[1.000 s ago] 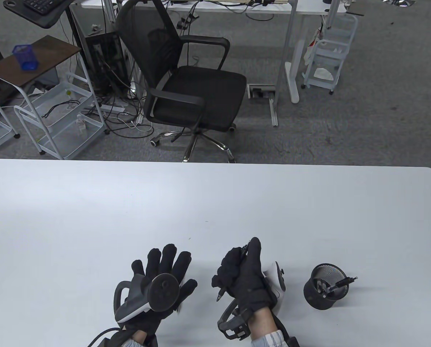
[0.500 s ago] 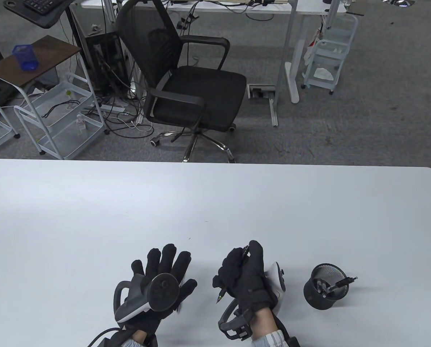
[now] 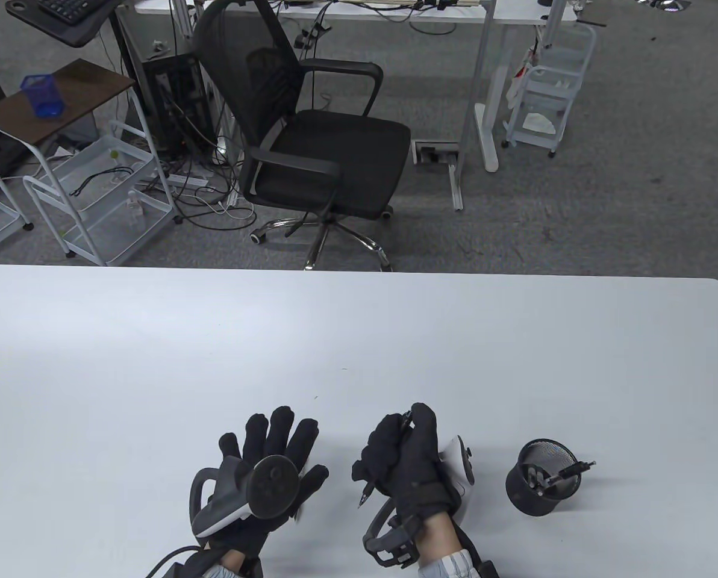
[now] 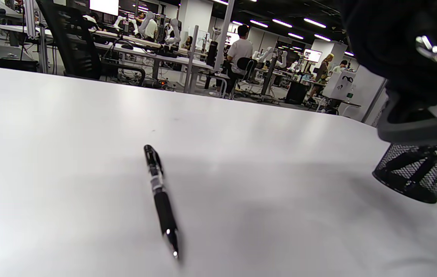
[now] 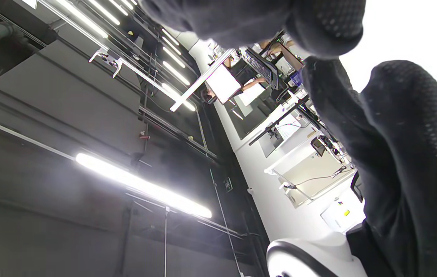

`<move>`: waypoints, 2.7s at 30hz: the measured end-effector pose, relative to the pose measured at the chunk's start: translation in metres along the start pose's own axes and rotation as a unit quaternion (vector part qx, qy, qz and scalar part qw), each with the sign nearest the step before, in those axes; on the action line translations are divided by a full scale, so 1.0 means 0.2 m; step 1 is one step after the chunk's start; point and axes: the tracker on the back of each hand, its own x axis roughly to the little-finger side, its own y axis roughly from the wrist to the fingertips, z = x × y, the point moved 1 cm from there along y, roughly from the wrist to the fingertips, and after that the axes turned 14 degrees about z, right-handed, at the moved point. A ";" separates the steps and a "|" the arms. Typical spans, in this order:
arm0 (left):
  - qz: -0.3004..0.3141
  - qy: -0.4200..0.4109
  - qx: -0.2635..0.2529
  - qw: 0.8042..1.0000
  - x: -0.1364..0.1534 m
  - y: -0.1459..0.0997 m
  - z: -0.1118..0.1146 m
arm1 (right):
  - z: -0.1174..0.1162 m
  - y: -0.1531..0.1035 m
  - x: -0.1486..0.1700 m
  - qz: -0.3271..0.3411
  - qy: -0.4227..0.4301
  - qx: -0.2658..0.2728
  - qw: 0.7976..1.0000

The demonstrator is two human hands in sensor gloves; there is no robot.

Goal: Press to open click pens

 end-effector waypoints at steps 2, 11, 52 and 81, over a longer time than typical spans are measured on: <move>0.000 0.000 0.000 1.000 0.00 0.00 0.00 | 0.00 0.00 0.00 -0.001 -0.001 0.000 1.000; 0.000 0.000 0.001 1.000 0.00 0.00 0.00 | 0.00 0.01 0.01 -0.003 -0.002 0.001 1.000; 0.001 -0.003 -0.007 1.000 0.01 -0.01 0.00 | -0.05 0.10 0.02 0.005 -0.319 -0.088 0.944; 0.004 -0.015 -0.002 1.000 0.02 -0.01 0.00 | 0.16 0.16 0.34 -0.166 -0.669 -0.008 0.724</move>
